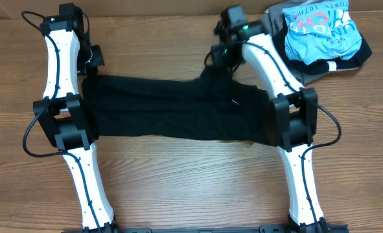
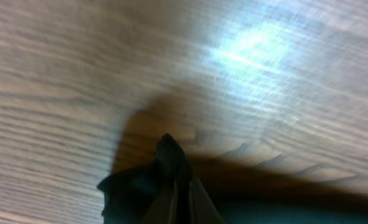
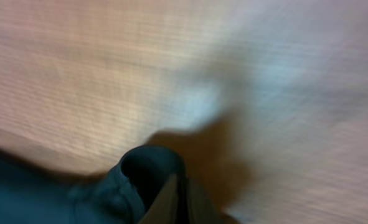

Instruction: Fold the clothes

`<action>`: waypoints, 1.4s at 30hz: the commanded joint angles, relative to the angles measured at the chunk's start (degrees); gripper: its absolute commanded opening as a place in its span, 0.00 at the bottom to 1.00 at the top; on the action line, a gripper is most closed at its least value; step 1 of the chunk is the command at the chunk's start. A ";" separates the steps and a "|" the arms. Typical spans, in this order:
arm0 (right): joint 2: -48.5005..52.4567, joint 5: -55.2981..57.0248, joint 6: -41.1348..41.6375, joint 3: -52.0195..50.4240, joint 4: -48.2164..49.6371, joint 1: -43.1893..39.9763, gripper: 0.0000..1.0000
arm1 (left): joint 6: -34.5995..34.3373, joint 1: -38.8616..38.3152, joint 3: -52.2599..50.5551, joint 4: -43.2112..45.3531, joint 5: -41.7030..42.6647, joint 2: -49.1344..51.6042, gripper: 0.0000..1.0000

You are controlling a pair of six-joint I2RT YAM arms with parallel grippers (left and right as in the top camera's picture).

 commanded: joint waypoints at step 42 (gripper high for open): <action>-13.84 10.64 20.74 1.01 -33.05 3.28 0.04 | 3.37 2.23 9.88 -17.94 1.05 0.26 0.04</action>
